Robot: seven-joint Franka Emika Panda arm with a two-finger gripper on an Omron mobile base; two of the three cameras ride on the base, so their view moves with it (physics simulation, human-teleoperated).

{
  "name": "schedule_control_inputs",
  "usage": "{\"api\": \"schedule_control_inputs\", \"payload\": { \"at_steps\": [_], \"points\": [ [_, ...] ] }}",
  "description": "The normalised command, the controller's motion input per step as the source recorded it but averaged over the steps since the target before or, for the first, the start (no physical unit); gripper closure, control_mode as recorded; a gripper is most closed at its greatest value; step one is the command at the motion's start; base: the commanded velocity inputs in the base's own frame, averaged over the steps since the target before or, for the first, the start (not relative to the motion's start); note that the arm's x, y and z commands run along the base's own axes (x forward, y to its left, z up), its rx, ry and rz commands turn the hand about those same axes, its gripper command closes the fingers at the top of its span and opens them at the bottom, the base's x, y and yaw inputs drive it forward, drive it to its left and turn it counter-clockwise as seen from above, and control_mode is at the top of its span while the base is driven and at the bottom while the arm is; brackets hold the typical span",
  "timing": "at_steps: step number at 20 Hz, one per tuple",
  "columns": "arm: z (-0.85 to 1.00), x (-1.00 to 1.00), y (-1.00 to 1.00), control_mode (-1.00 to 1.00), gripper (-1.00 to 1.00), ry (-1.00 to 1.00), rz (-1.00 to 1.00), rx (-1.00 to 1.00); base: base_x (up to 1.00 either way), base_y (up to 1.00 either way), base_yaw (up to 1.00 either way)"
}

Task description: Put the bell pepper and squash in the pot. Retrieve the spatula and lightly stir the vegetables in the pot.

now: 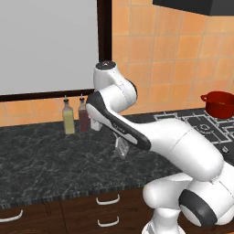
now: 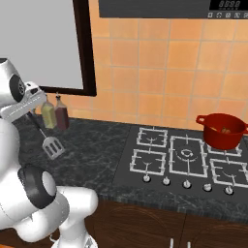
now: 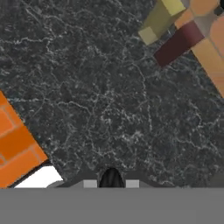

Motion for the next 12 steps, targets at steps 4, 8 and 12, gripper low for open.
{"api": "schedule_control_inputs", "payload": {
  "at_steps": [4,8,12],
  "points": [
    [0.08,0.18,-0.47,-1.00,1.00,-0.08,-0.69,0.10,0.00,0.00,0.00],
    [0.00,0.06,-0.70,-1.00,1.00,-0.19,-0.56,0.10,0.00,0.00,0.00],
    [0.14,-0.03,-0.89,-1.00,1.00,-0.34,-0.35,0.28,0.00,0.00,0.00]
  ]
}}
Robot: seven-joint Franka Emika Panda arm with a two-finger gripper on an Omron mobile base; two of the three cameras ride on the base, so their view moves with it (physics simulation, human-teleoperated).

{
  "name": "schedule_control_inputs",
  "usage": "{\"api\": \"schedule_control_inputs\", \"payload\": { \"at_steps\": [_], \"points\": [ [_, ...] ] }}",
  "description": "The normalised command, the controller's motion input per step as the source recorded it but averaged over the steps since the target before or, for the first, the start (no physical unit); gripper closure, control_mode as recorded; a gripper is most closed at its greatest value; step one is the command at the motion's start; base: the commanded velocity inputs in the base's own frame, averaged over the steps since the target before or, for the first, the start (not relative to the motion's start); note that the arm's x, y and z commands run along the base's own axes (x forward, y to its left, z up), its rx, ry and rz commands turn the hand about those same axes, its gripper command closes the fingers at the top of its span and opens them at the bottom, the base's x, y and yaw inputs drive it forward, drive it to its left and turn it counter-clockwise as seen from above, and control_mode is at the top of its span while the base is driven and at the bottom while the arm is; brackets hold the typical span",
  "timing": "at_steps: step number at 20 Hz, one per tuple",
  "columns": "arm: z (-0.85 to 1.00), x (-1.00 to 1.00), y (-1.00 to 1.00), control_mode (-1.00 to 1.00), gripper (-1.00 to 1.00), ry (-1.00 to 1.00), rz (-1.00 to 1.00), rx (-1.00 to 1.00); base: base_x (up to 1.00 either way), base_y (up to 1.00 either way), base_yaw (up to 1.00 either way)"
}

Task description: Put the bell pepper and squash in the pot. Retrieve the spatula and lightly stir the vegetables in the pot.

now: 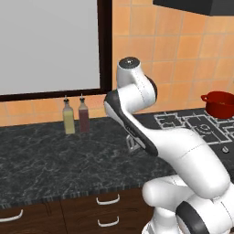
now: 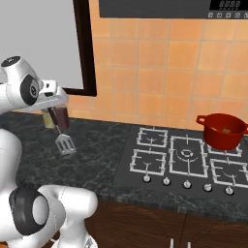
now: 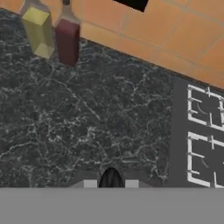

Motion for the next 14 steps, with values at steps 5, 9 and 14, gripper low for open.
{"api": "schedule_control_inputs", "payload": {
  "at_steps": [5,9,14],
  "points": [
    [0.05,-0.07,-0.79,-1.00,1.00,-0.38,-0.24,0.30,0.00,0.00,0.00],
    [0.03,0.00,-0.69,-1.00,1.00,-0.13,-0.29,0.21,0.00,0.00,0.00],
    [0.45,-0.20,-0.65,-1.00,1.00,-0.05,-0.26,0.12,0.00,0.00,0.00]
  ]
}}
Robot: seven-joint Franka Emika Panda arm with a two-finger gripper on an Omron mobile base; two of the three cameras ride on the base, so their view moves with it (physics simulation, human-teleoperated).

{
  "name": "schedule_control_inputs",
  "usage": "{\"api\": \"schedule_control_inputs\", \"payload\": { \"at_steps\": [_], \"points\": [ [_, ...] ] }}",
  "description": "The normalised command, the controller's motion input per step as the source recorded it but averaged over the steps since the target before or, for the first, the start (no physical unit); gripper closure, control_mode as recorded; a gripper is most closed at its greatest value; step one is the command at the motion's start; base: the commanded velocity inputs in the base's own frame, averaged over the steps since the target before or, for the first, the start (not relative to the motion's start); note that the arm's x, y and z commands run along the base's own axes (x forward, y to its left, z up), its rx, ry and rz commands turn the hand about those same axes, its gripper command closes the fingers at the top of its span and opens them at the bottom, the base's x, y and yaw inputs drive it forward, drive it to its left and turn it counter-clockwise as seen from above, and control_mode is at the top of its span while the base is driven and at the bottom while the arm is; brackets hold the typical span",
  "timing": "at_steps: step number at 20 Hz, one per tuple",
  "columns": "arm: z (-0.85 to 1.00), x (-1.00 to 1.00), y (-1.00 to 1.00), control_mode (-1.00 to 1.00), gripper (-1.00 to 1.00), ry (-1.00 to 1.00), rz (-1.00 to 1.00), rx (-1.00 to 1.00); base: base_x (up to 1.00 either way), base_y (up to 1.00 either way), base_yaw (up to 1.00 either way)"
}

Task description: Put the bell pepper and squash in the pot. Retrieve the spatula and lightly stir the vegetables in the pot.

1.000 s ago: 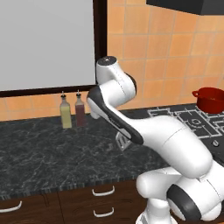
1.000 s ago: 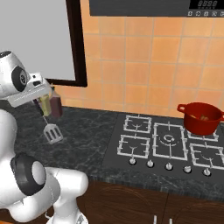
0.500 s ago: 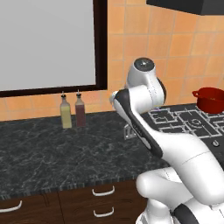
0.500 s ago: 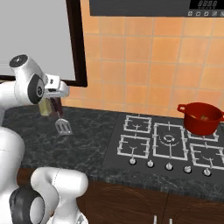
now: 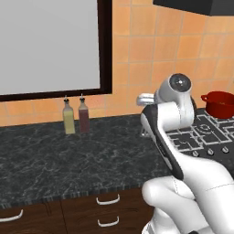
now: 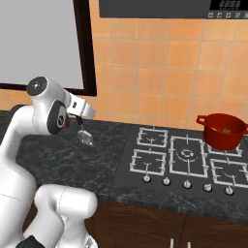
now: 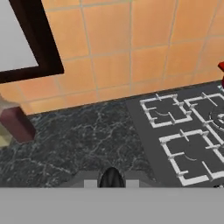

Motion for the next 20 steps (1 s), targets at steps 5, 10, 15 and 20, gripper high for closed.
{"api": "schedule_control_inputs", "payload": {
  "at_steps": [5,10,15,20],
  "points": [
    [0.11,-0.07,-0.12,1.00,1.00,0.00,-0.03,0.01,-0.06,-0.70,-0.12],
    [0.00,0.00,0.00,1.00,1.00,0.00,0.00,0.00,0.03,-1.00,-0.11],
    [0.00,0.00,0.00,1.00,1.00,0.00,0.00,0.00,0.30,-0.99,0.01],
    [0.00,0.00,0.00,1.00,1.00,0.00,0.00,0.00,0.55,-0.79,0.07]
  ]
}}
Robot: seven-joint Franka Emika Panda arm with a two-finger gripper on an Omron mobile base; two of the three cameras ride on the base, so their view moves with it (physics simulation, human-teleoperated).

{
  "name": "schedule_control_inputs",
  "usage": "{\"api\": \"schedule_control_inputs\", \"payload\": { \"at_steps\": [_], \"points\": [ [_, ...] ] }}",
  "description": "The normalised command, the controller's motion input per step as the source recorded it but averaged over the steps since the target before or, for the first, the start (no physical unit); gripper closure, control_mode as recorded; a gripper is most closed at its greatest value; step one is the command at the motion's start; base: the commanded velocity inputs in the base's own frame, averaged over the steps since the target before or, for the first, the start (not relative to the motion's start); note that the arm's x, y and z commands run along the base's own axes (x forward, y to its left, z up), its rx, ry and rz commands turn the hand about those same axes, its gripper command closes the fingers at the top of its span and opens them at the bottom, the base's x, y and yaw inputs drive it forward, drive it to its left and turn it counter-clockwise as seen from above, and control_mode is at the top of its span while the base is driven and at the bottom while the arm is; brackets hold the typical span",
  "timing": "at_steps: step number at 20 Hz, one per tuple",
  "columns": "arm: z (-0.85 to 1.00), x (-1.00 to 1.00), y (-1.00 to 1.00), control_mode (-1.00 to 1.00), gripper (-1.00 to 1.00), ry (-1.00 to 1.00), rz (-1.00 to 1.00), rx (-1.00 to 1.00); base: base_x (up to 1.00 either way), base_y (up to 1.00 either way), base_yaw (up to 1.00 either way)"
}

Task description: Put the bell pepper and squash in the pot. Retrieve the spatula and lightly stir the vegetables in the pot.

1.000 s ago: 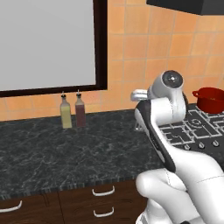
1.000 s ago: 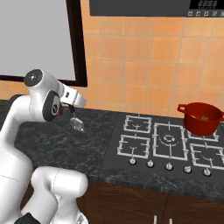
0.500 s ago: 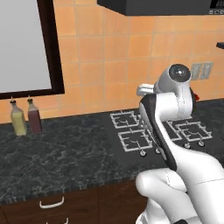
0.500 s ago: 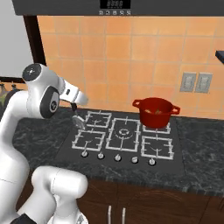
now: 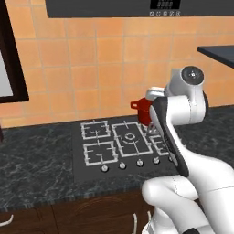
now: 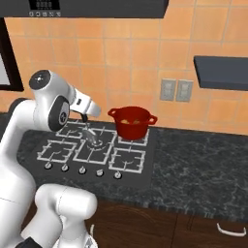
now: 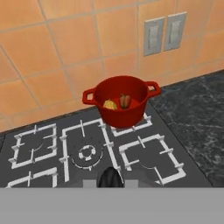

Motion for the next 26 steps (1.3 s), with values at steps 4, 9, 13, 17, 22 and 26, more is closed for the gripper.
{"api": "schedule_control_inputs", "payload": {
  "at_steps": [4,9,13,17,22,26],
  "points": [
    [0.00,0.00,0.00,1.00,1.00,0.00,0.00,0.00,0.93,-0.44,0.08],
    [0.02,0.40,-0.22,-1.00,1.00,-0.03,0.02,0.03,0.60,-0.28,0.04],
    [0.04,1.00,-0.66,-1.00,1.00,-0.15,0.05,0.04,0.00,0.00,0.00],
    [0.04,0.80,-0.18,-1.00,1.00,-0.31,0.00,0.00,0.00,0.00,0.00],
    [0.00,0.70,-0.08,-1.00,1.00,-0.17,-0.07,-0.05,0.00,0.00,0.00],
    [0.00,0.93,-0.36,-1.00,1.00,0.11,-0.13,-0.02,0.00,0.00,0.00]
  ]
}}
